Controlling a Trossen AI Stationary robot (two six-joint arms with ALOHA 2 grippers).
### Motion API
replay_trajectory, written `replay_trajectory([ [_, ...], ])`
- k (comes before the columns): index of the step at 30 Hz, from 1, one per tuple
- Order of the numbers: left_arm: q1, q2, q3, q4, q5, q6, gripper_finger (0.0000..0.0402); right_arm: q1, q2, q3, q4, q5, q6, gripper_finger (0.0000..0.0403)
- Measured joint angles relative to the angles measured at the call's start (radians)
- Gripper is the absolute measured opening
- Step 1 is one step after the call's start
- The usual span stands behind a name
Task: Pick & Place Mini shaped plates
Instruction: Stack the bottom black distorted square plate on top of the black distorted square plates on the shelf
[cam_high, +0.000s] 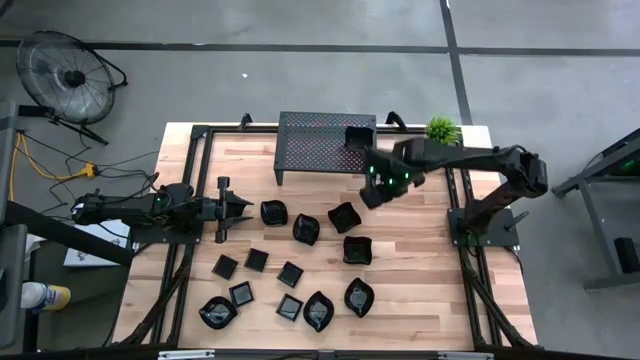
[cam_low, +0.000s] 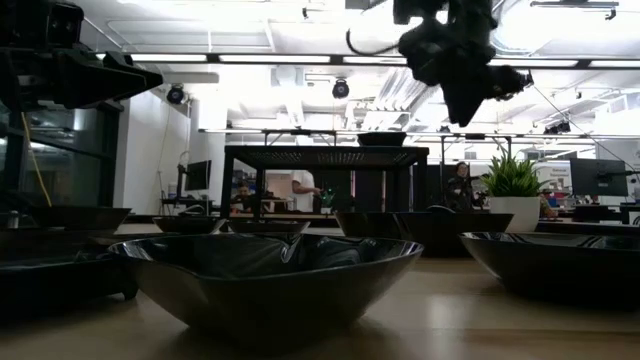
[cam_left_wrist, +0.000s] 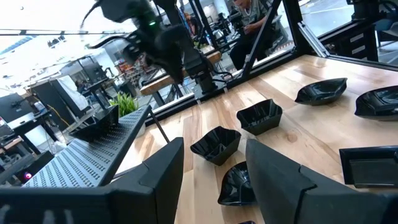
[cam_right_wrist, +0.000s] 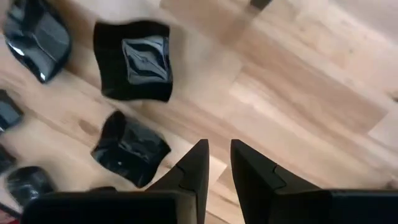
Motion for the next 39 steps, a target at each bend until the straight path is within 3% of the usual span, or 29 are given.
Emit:
replay_trajectory([
  [11,0.000,0.000,0.000,0.000,0.000,0.000,0.0170,0.372,0.000,0.000,0.001,0.142,0.430,0.0062],
  [18,0.000,0.000,0.000,0.000,0.000,0.000,0.0170,0.534,0.028,0.000,0.005,0.201,0.697,0.0063],
  [27,0.000,0.000,0.000,0.000,0.000,0.000,0.0170,0.583,0.158,0.000,0.039,0.147,0.795,0.0063],
  [39,0.000,0.000,0.000,0.000,0.000,0.000,0.0170,0.570,0.262,-0.001,0.121,0.238,0.810,0.0063],
])
